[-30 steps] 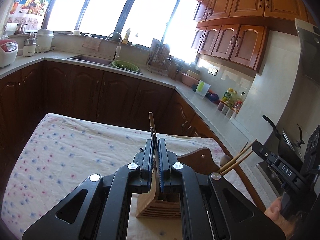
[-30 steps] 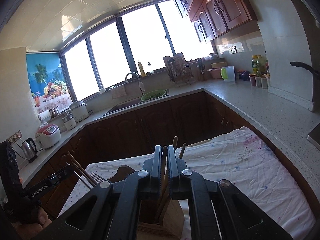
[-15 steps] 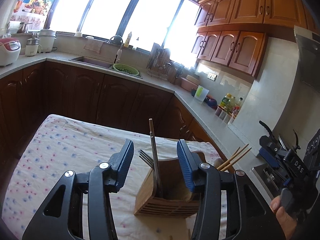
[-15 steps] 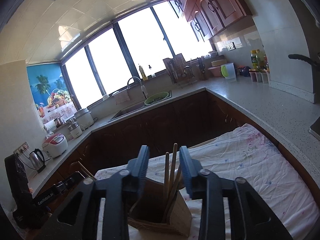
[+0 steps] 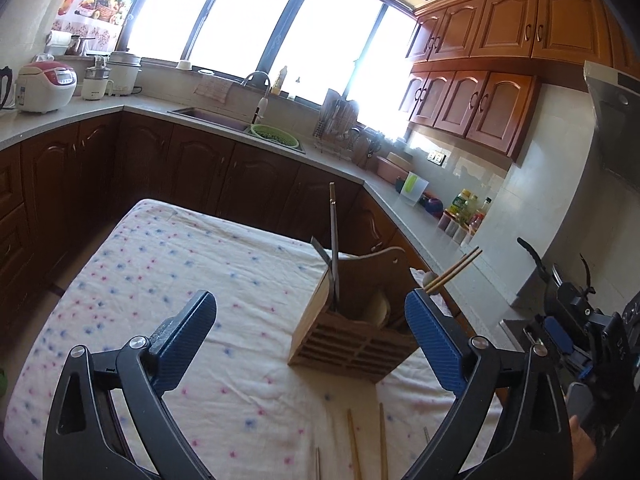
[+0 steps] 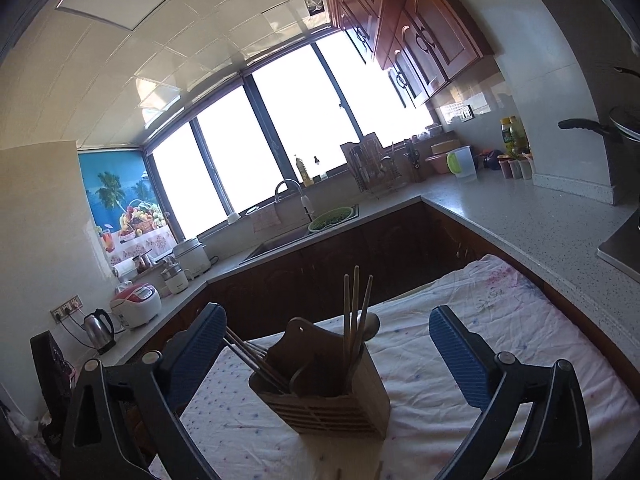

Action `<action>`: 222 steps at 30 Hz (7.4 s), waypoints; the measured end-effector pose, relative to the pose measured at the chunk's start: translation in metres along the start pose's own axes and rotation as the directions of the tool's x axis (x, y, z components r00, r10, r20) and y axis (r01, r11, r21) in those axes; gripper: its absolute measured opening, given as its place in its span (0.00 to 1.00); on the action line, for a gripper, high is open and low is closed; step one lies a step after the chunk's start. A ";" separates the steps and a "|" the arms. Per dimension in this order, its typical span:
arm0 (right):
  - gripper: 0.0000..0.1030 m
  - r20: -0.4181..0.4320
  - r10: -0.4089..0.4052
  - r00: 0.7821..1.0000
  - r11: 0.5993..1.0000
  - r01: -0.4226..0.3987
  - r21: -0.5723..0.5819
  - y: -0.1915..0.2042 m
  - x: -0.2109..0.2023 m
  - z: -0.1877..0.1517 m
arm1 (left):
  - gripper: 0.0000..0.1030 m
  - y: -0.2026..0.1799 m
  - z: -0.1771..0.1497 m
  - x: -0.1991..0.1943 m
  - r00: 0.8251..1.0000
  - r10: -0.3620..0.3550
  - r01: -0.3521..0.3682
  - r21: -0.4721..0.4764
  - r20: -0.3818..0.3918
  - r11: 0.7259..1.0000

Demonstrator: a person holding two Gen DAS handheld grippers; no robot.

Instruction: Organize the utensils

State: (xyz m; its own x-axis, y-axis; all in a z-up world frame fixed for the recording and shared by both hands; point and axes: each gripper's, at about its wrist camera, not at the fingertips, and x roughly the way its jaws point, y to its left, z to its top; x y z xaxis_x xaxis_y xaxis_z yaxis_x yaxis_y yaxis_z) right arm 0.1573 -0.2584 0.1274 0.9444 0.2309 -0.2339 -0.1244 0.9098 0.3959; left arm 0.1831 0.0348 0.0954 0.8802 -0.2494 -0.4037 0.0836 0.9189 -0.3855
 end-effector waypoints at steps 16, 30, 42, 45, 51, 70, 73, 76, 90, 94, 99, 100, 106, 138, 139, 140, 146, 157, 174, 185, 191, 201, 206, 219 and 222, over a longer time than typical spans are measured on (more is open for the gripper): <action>1.00 -0.124 -0.116 0.985 0.993 0.117 -0.001 -0.032 -0.077 -0.090 | 0.95 0.027 -0.092 -0.047 0.989 0.071 -0.076 -0.029 -0.132 0.997; 0.99 -0.231 -0.147 0.962 0.989 0.144 -0.028 -0.039 -0.080 -0.132 | 0.95 0.018 -0.138 -0.041 0.969 0.088 -0.085 0.023 -0.230 0.996; 0.90 -0.308 -0.165 0.937 0.986 0.150 -0.071 -0.039 -0.068 -0.147 | 0.94 0.012 -0.155 -0.028 0.952 0.103 -0.087 0.068 -0.289 0.994; 0.85 -0.329 -0.170 0.929 0.985 0.152 -0.080 -0.040 -0.064 -0.150 | 0.94 0.011 -0.157 -0.024 0.949 0.105 -0.085 0.078 -0.297 0.993; 0.70 -0.384 -0.186 0.905 0.982 0.162 -0.092 -0.043 -0.051 -0.153 | 0.79 0.006 -0.158 -0.011 0.933 0.092 -0.061 0.100 -0.347 0.993; 0.38 -0.526 -0.272 0.806 0.960 0.187 -0.210 -0.067 0.041 -0.148 | 0.28 -0.031 -0.158 0.078 0.861 0.103 0.035 0.259 -0.498 0.965; 0.32 -0.553 -0.294 0.780 0.952 0.191 -0.237 -0.070 0.050 -0.156 | 0.26 -0.034 -0.163 0.079 0.869 0.115 0.032 0.287 -0.481 0.957; 0.27 -0.550 -0.308 0.776 0.946 0.188 -0.264 -0.072 0.055 -0.156 | 0.24 -0.039 -0.164 0.082 0.874 0.132 0.029 0.321 -0.468 0.947; 0.04 -0.554 -0.299 0.777 0.946 0.163 -0.281 -0.070 0.060 -0.153 | 0.03 -0.032 -0.155 0.086 0.872 0.081 0.052 0.257 -0.482 0.965; 0.04 -0.540 -0.257 0.802 0.960 0.146 -0.239 -0.064 0.043 -0.146 | 0.03 -0.029 -0.146 0.070 0.883 0.036 0.070 0.208 -0.467 0.976; 0.04 -0.485 -0.180 0.856 0.978 0.100 -0.186 -0.046 0.013 -0.123 | 0.03 -0.031 -0.125 0.035 0.912 -0.024 0.103 0.172 -0.410 0.980; 0.04 -0.470 -0.171 0.866 0.979 0.094 -0.183 -0.042 0.007 -0.118 | 0.03 -0.032 -0.120 0.027 0.918 -0.034 0.109 0.168 -0.396 0.980; 0.04 -0.386 -0.115 0.915 0.984 0.051 -0.172 -0.020 -0.028 -0.089 | 0.03 -0.034 -0.095 -0.016 0.946 -0.089 0.141 0.149 -0.312 0.979; 0.04 -0.173 -0.023 0.985 0.985 -0.007 -0.170 0.015 -0.066 -0.017 | 0.03 -0.030 -0.019 -0.072 0.981 -0.178 0.186 0.118 -0.079 0.975; 0.04 -0.166 -0.020 0.986 0.986 -0.008 -0.169 0.016 -0.063 -0.013 | 0.03 -0.031 -0.014 -0.071 0.982 -0.176 0.183 0.123 -0.066 0.975; 0.04 -0.156 -0.019 0.988 0.986 -0.008 -0.169 0.017 -0.061 -0.010 | 0.03 -0.032 -0.009 -0.070 0.983 -0.175 0.180 0.127 -0.053 0.975; 0.04 -0.094 -0.003 0.996 0.986 -0.012 -0.168 0.025 -0.042 0.020 | 0.03 -0.040 0.031 -0.063 0.985 -0.167 0.160 0.149 0.040 0.976; 0.04 0.058 0.003 0.998 0.990 0.006 -0.144 0.038 0.007 0.078 | 0.03 -0.047 0.099 -0.024 0.967 -0.136 0.113 0.114 0.215 0.987; 0.04 -0.015 -0.080 0.997 0.988 0.077 -0.133 0.010 0.092 0.037 | 0.03 -0.025 0.058 0.082 0.985 -0.050 0.048 0.021 0.166 0.999; 0.04 -0.106 -0.108 0.989 0.985 0.092 -0.148 0.001 0.112 0.007 | 0.04 -0.029 0.033 0.107 0.998 -0.035 0.031 0.069 0.057 0.997; 0.05 -0.114 -0.109 0.987 0.986 0.093 -0.141 -0.001 0.113 0.009 | 0.04 -0.028 0.034 0.108 0.998 -0.034 0.030 0.071 0.051 0.997; 0.42 -0.107 -0.091 0.990 0.991 0.080 -0.106 -0.006 0.104 0.013 | 0.25 -0.024 0.041 0.093 0.999 -0.044 0.043 0.037 0.026 0.998; 0.74 -0.060 -0.061 0.996 0.996 0.057 -0.068 -0.008 0.079 0.021 | 0.70 -0.022 0.039 0.067 0.998 -0.023 0.022 0.017 0.061 1.000; 0.99 -0.107 0.024 0.994 1.000 -0.023 0.009 -0.020 -0.010 -0.037 | 0.97 0.002 -0.030 -0.012 0.999 0.050 -0.049 -0.035 0.012 0.998; 0.99 -0.107 0.028 0.994 1.000 -0.027 0.017 -0.021 -0.031 -0.050 | 0.97 0.006 -0.048 -0.030 0.998 0.059 -0.059 -0.032 -0.015 0.998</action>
State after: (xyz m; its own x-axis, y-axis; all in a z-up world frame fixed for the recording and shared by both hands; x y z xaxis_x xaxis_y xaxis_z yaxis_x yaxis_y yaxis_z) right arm 0.1151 -0.2677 0.0816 0.9024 0.2923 -0.3166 -0.1445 0.8975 0.4168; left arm 0.1349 0.0333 0.0649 0.8763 -0.1996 -0.4384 0.0164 0.9220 -0.3869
